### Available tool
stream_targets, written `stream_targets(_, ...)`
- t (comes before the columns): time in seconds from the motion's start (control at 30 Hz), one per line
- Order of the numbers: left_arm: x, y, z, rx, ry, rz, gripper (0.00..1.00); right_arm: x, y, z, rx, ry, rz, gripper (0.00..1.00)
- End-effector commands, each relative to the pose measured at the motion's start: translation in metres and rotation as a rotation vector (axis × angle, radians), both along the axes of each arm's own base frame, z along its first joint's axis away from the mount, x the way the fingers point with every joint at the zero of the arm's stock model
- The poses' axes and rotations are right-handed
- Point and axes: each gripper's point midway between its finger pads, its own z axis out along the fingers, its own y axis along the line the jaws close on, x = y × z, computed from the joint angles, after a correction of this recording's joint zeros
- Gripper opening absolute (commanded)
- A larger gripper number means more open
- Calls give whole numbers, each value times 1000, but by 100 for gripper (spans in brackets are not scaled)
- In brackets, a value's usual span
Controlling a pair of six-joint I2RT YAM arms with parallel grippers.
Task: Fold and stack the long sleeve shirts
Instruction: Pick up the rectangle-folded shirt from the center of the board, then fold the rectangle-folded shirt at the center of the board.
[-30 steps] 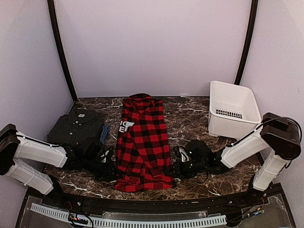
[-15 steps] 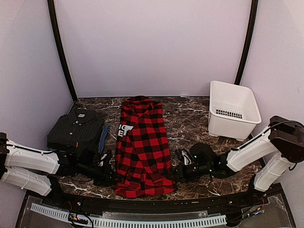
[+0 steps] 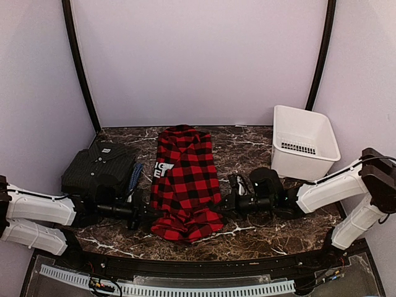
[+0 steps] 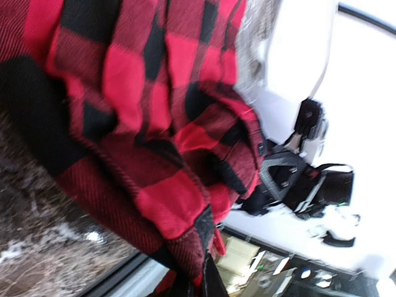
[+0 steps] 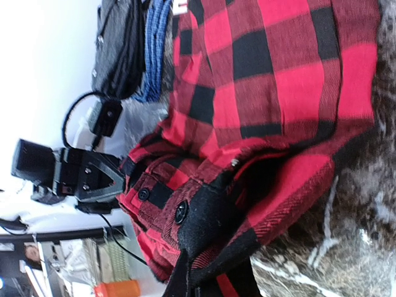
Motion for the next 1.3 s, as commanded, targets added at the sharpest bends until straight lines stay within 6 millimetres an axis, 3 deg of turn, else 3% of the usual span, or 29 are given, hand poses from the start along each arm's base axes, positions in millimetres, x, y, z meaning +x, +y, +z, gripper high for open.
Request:
stream_targets(0.0,29,2,25,-171,56,144,0,32,11,30,107,-8,-73,0)
stream_targets(0.27,89,25,7,-175,66,321,0,81,14,7,95,9,-160,0)
stream_targets(0.43,112,17,0,-205,68,330,0,108,16,-3,119,23,-192,0)
stream_targets(0.8,135,17,-10,-140,43,377,0,139,7,-5,104,9,-240,0)
stream_targets(1.0,142,25,-21,-89,37,411,0,147,2,-14,89,14,-250,0)
stream_targets(1.27,152,25,-30,-37,18,402,0,157,4,-13,85,-3,-230,2)
